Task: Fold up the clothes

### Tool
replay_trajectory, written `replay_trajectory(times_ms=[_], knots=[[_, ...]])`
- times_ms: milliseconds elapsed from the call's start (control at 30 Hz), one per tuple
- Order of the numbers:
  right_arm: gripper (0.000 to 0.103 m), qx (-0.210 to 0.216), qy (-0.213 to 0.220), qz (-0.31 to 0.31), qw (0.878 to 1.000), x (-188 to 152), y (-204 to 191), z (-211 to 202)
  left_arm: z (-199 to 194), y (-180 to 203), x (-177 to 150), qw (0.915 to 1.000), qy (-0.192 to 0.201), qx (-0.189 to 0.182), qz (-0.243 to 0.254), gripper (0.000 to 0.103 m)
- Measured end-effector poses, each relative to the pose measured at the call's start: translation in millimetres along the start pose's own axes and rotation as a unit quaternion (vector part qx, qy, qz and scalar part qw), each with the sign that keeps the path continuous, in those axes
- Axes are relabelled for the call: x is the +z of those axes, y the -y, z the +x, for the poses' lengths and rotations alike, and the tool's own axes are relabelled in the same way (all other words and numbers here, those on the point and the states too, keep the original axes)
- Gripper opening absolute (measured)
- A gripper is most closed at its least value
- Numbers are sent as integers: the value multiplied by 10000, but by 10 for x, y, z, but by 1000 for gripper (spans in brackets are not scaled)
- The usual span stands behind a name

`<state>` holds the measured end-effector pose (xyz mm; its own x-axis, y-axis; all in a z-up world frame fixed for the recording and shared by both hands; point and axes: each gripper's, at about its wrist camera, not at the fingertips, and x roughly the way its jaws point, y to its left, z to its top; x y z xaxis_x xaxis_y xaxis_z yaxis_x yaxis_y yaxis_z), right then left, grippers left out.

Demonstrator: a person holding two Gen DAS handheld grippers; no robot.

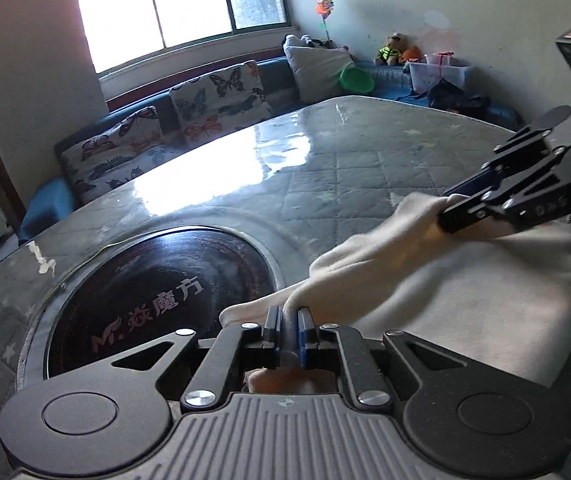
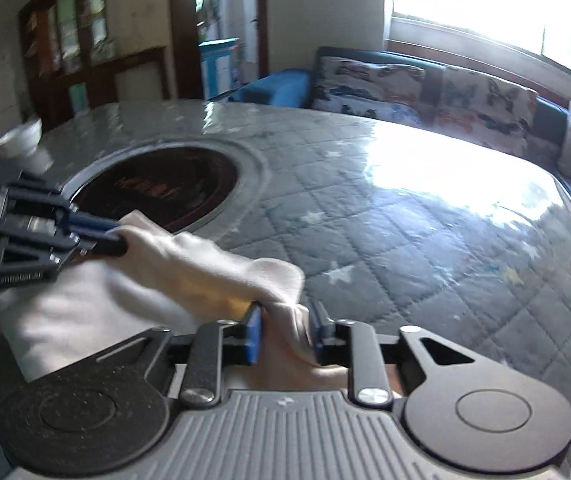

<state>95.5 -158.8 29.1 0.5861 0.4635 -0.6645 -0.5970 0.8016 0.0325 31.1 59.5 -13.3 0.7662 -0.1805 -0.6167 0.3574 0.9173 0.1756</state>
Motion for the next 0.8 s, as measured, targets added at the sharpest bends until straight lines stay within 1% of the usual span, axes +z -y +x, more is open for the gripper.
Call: replay_trajectory(times_ms=[133, 200, 333, 433, 467, 567, 633, 733, 800], knots=[[27, -155, 158, 328, 9992, -59, 123, -195, 23, -17, 61, 9999, 52, 128, -63, 16], [27, -238, 125, 461, 9986, -109, 165, -242, 86, -18, 65, 9997, -30, 233, -60, 16], [27, -543, -83, 648, 9964, -240, 276, -254, 157, -61, 54, 9990, -156, 412, -112, 17], [27, -513, 31, 691, 9963, -213, 279, -311, 77, -119, 64, 9985, -89, 488, -222, 22], [27, -484, 87, 669, 9966, -182, 264, -327, 36, -123, 86, 9985, -38, 481, -249, 22], [27, -251, 259, 657, 9972, -21, 203, -325, -94, -81, 172, 9989, 135, 354, -267, 22], [27, -101, 283, 595, 9978, 71, 136, -260, -124, 6, 243, 9995, 206, 130, -218, 22], [27, 74, 192, 437, 9988, 174, 8, -123, -109, 179, 303, 9994, 218, -253, -83, 22], [29, 118, 58, 379, 9992, 212, -48, -7, -34, 264, 307, 9993, 148, -345, 15, 22]])
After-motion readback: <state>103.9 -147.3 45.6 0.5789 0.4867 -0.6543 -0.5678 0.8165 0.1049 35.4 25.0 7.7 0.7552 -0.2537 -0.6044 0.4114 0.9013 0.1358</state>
